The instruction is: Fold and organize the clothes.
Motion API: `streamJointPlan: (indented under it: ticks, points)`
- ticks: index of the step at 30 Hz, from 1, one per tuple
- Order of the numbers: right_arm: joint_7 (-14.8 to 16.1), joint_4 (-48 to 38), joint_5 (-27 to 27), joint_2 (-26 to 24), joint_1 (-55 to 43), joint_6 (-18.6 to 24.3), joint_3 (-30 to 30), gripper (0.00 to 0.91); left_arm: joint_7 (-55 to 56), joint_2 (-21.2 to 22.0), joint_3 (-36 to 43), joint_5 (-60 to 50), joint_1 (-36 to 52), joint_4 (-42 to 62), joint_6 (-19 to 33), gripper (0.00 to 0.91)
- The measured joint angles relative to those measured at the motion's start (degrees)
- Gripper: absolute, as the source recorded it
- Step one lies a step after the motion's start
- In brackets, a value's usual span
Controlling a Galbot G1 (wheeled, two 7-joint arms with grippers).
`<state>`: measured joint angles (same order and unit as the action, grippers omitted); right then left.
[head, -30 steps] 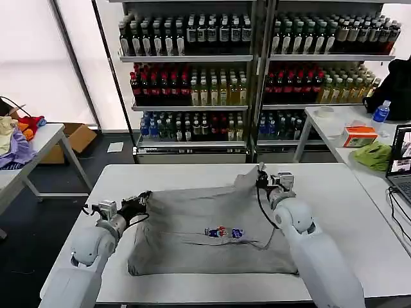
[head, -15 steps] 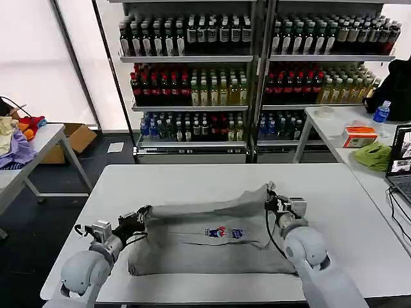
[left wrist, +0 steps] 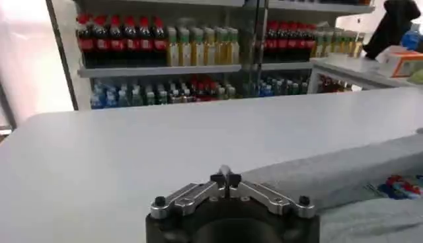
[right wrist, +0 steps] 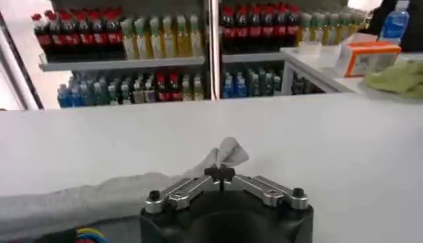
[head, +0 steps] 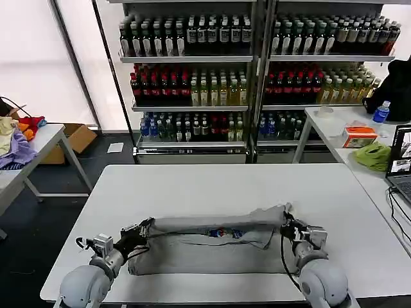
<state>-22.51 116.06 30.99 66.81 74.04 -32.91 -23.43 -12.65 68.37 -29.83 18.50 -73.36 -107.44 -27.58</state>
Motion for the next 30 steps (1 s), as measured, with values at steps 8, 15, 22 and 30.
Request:
streamJointPlan:
  ticks: [8, 15, 22, 30]
  points:
    - [-0.8, 0.6, -1.6, 1.0, 2.8, 0.2, 0.2, 0.000, -1.0, 0.3, 0.1, -1.1, -0.8, 1.0, 0.6, 0.010]
    - [-1.1, 2.9, -2.2, 1.0, 5.5, 0.0, -0.8, 0.000, -1.2, 0.1, -0.1, -1.7, -1.2, 1.2, 0.8, 0.010]
    - [-1.2, 4.4, -3.5, 1.2, 7.8, 0.1, -0.7, 0.000, -1.6, 0.7, -0.1, -2.7, -1.5, 1.1, 1.1, 0.101]
    - [-1.6, 4.3, -6.0, 1.4, 9.5, 0.3, 0.5, 0.907, -1.5, 1.0, -1.0, -4.2, -2.7, -0.2, 1.2, 0.907]
